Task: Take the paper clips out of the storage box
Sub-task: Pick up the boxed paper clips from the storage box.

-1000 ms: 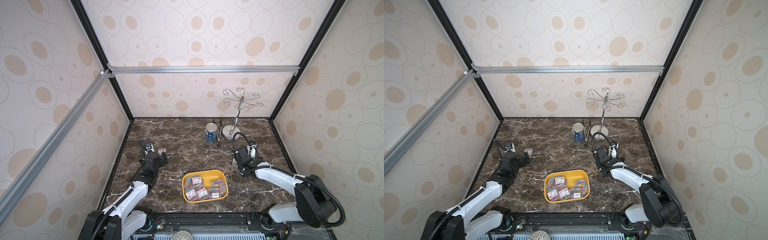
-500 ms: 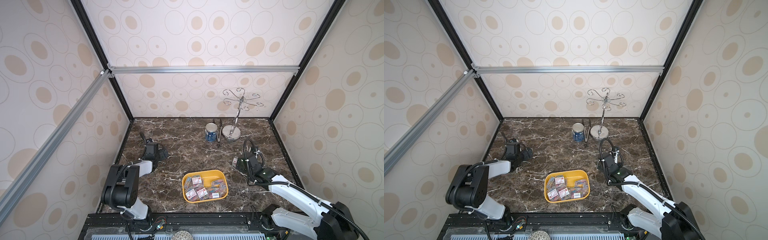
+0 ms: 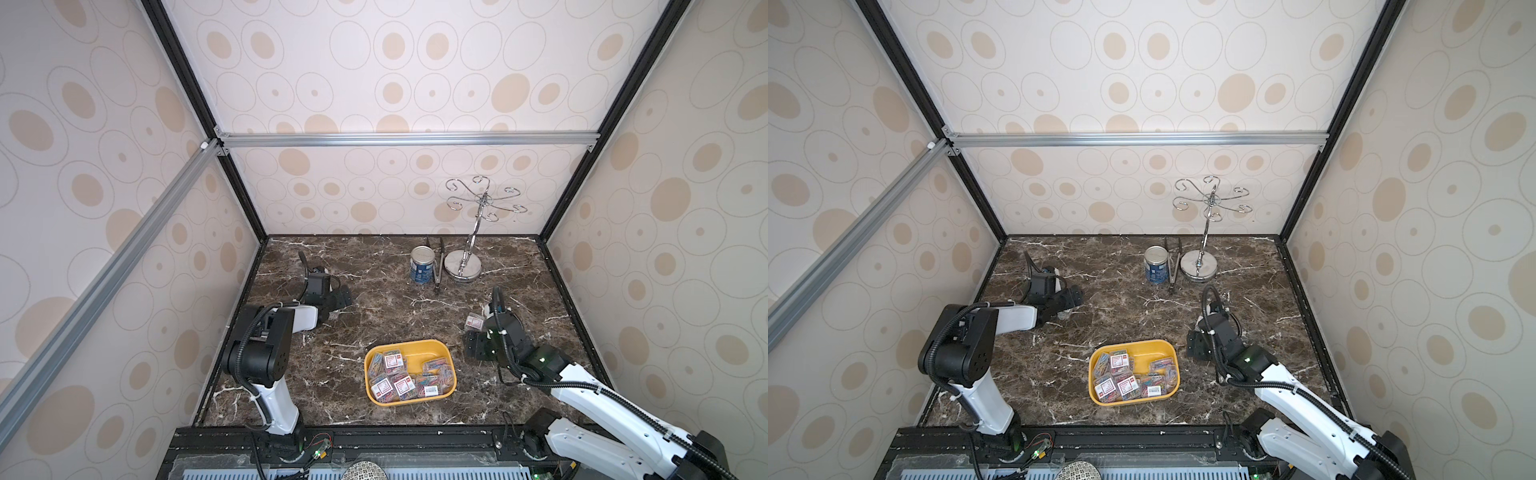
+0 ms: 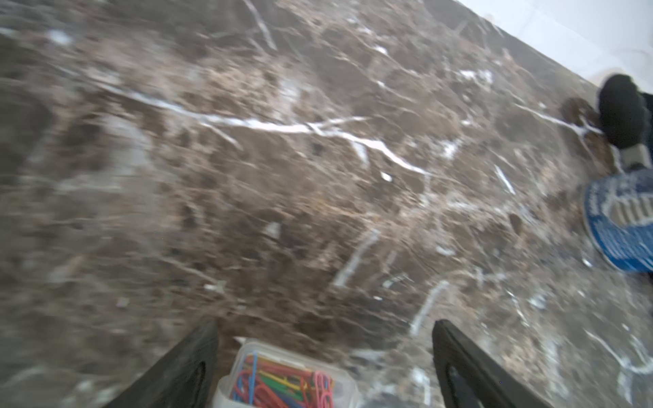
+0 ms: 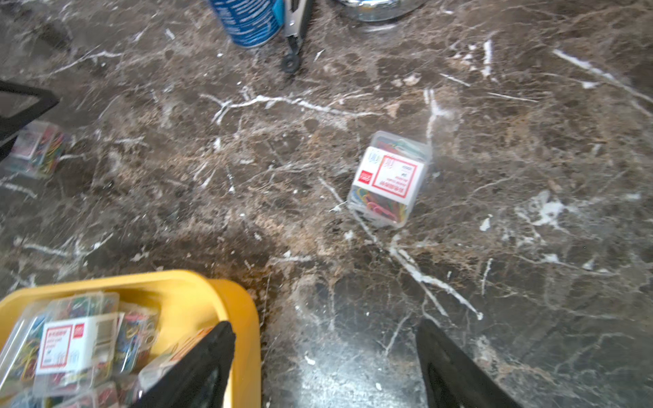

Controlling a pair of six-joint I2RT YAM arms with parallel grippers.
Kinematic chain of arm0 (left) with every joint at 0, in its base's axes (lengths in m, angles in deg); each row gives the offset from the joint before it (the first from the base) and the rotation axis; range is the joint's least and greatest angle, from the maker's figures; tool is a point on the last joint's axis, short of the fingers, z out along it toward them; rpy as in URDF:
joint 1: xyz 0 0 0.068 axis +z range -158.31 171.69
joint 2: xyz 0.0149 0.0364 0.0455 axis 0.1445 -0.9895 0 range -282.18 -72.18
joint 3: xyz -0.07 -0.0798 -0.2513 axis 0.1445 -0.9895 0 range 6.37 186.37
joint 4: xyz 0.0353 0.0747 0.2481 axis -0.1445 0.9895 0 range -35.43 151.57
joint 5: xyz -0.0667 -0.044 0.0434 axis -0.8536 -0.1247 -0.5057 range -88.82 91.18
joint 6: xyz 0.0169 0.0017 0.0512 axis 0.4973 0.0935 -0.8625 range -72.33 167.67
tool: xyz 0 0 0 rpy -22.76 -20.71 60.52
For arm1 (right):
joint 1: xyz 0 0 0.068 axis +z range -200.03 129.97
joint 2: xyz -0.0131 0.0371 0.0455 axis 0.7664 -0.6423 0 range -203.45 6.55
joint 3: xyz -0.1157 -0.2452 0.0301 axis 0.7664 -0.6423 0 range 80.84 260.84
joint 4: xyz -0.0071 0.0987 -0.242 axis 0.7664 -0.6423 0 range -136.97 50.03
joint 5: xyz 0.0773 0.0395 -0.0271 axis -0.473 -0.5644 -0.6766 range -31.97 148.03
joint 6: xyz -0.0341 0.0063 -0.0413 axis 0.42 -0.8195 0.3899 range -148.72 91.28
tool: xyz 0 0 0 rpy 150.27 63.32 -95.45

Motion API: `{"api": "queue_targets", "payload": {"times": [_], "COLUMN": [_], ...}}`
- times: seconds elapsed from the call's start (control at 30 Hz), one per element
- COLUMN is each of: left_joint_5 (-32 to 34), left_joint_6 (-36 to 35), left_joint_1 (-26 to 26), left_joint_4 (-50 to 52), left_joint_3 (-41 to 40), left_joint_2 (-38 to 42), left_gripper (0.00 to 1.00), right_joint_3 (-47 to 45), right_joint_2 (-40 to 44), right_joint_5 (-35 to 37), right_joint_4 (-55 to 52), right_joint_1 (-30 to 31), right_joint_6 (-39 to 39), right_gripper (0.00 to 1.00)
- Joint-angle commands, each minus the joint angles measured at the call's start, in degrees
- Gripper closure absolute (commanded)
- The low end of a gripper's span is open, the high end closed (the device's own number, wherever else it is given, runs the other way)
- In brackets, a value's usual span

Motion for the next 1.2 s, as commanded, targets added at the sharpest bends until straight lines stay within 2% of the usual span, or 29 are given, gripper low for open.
{"api": "queue_targets", "payload": {"times": [0.0,0.17,0.33,0.43,0.53,0.63,0.7,0.87,1.03,1.17], "left_joint_5": [-2.11,0.91,11.23,14.63,15.49,17.56,18.89,17.84,17.62,16.93], "left_joint_6": [0.71,-1.63,-3.13,-2.93,-2.6,-1.85,-1.16,-1.46,-1.44,-1.71], "left_joint_1": [-0.91,-1.19,-1.14,-1.11,-1.3,-1.31,-1.31,-1.31,-1.31,-1.31], "left_joint_4": [-0.56,0.99,5.44,2.56,-3.41,-10.86,-12.96,-12.72,-12.34,-13.14], "left_joint_3": [-1.58,-3.39,-7.4,-12.24,-17.99,-25.43,-28.14,-27.76,-27.81,-28.69], "left_joint_2": [1.64,6.79,13.91,17.07,23.28,30.98,33.87,33.21,33.34,34.35], "left_gripper": [0.07,0.06,0.05,0.05,0.05,0.0,0.0,0.0,0.0,0.0], "right_joint_3": [2.5,5.26,8.58,10.56,11.6,14.67,12.4,4.17,6.0,4.96], "right_joint_2": [0.0,-4.05,-9.02,-13.43,-17.79,-20.6,-19.17,-13.36,-14.81,-16.43], "right_joint_5": [1.18,5.13,8.4,6.72,8.28,11.77,13.17,13.4,15.1,15.11], "right_joint_4": [-2.12,-1.91,0.1,2.32,3.47,-3.65,-3.49,2.11,-3.91,-2.1], "right_joint_1": [5.13,14.1,21.38,22.83,23.45,23.71,24.62,26.1,26.52,27.47], "right_joint_6": [-0.33,-2.04,-4.45,-3.67,-3.95,-9.29,-11.56,-12.03,-14.58,-14.93], "right_gripper": [0.17,0.19,0.22,0.26,0.33,0.39,0.39,0.39,0.41,0.43]}}
